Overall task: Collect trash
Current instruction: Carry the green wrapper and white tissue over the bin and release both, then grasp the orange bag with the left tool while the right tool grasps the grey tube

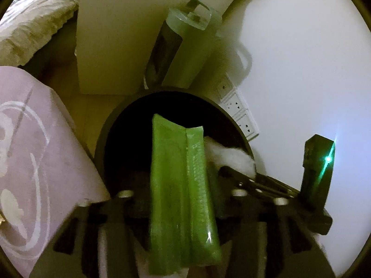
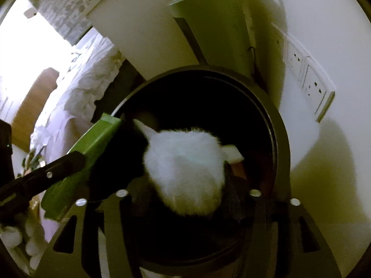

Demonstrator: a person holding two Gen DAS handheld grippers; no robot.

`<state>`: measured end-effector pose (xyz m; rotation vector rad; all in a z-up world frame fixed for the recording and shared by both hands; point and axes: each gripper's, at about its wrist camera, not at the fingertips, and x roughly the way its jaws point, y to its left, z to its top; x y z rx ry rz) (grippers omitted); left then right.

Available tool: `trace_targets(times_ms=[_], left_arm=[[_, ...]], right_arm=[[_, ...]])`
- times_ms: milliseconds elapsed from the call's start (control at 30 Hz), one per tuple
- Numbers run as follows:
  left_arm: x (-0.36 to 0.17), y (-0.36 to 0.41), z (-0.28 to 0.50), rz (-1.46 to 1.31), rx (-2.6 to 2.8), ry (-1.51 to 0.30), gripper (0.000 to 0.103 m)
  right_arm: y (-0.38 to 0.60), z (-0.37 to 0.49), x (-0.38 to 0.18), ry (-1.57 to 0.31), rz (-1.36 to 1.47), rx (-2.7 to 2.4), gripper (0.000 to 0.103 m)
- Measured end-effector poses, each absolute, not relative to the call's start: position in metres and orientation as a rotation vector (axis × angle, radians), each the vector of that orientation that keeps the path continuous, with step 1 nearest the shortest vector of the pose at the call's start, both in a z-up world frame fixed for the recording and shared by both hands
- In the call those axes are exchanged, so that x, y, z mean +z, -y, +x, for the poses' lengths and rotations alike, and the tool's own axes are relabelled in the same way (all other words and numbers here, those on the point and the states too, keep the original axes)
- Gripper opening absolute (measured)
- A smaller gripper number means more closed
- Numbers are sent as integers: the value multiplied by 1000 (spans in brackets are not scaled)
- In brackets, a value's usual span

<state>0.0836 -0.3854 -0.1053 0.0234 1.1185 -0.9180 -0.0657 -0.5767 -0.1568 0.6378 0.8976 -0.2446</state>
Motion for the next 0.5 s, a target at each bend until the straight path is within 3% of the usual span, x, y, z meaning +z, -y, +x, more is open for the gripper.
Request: trace_targets(times_ms=[33,100,333,400,500], left_arm=[[-104,384,83,25,-911,-1110,66],[-100,382,81,26,-905,-1096,71],[-75,362,71,23,-917,-1050,72],[-65,347,68,5,-915,-1026,79],[-49,315,63,-26,-895,-979,80]], right_arm=[[577,-67,-156,-894,640,-243,65],[575,-69,-152,-886,636,-244,67],[559,-70,-130,-858,607,-201,67],[547,-66,-122,-855,583,-169,67],[521,-55,-109,-858,533,-111,67]])
